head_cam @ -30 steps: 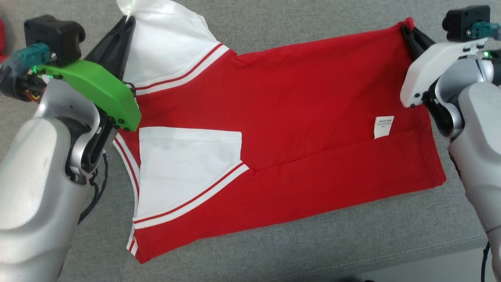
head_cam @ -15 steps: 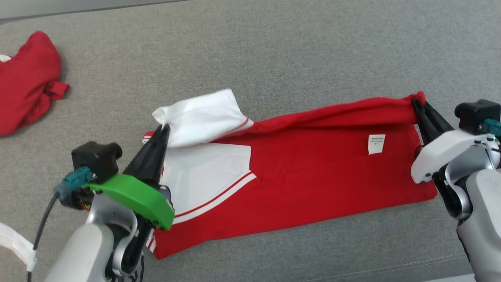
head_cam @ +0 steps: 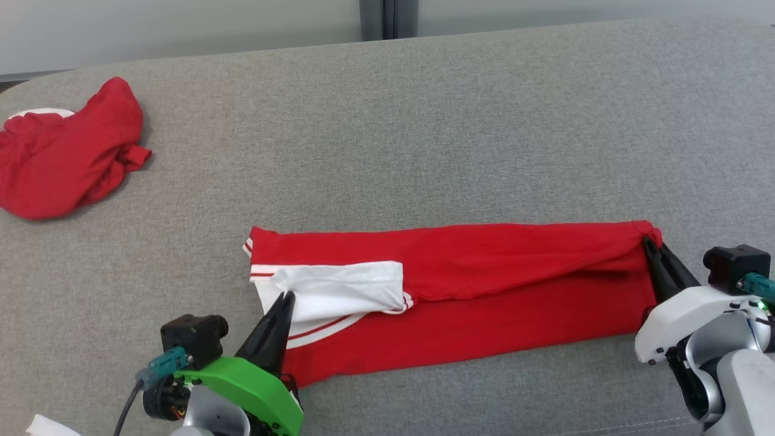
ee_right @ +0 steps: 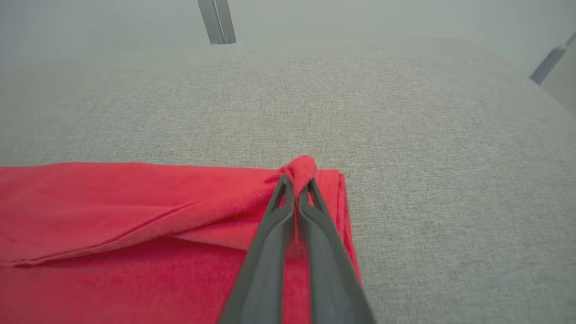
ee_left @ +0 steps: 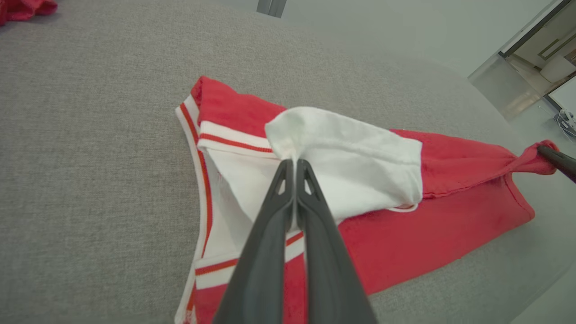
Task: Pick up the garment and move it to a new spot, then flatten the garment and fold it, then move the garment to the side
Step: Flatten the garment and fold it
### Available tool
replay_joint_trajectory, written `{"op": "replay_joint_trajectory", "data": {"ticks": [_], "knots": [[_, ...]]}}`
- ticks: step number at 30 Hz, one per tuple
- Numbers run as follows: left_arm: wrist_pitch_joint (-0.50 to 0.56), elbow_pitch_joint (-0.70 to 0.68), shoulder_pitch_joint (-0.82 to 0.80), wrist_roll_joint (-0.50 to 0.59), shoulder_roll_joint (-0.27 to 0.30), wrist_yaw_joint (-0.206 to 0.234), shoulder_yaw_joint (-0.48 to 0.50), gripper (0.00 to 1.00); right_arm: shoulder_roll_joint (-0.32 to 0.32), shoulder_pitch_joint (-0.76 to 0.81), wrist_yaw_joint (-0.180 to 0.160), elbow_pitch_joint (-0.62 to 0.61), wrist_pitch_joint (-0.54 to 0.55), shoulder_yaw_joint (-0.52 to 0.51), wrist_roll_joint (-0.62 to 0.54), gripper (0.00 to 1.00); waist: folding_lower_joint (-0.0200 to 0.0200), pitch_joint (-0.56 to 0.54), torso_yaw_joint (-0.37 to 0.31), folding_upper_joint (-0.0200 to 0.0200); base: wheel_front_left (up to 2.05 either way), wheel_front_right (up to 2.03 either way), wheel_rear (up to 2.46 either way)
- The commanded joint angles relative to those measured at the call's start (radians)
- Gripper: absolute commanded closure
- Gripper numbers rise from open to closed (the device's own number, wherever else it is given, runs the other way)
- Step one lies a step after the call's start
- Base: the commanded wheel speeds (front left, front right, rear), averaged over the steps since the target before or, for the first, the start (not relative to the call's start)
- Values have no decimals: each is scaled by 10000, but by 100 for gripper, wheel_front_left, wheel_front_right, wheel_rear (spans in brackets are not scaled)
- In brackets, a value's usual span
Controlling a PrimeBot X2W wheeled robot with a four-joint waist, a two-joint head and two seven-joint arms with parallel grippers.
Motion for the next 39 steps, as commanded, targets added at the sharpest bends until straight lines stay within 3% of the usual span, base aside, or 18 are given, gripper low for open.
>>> {"op": "replay_joint_trajectory", "data": {"ticks": [1, 2, 3, 12, 20, 26, 39], "knots": [[-99, 42, 174, 50, 55, -40, 20, 58, 60, 190, -18, -64, -43, -69, -104, 0, 0, -48, -10, 0, 0, 0, 0], [-105, 65, 220, 44, 70, -36, 19, 2, 100, 277, -18, -137, -43, -99, -129, 0, 0, -72, -11, 0, 0, 0, 0], [-68, 58, 298, 27, 129, -35, 12, 0, 134, 413, -18, -226, -27, -124, -181, 0, 0, -98, -14, 0, 0, 0, 0], [-720, -638, 854, 35, 418, 635, 815, 0, 477, 1581, -18, -1485, 269, -1087, -600, 0, 0, -213, -21, 0, 0, 0, 0], [-1512, -382, 618, 548, 198, 1053, 874, 0, 611, 1877, -18, -1997, 1114, -1627, -499, 0, 0, -287, -40, 0, 0, 0, 0], [-1971, 27, 335, 912, -77, 1465, 878, 0, 2, 1320, -16, -1417, 2309, -1313, -189, 0, 0, -299, 189, 0, 0, 0, 0], [-2165, 259, 154, 857, -68, 1653, 1061, 0, -826, 80, -18, 1102, 3582, -637, 505, 0, 0, -34, 893, 0, 0, 0, 0]]}}
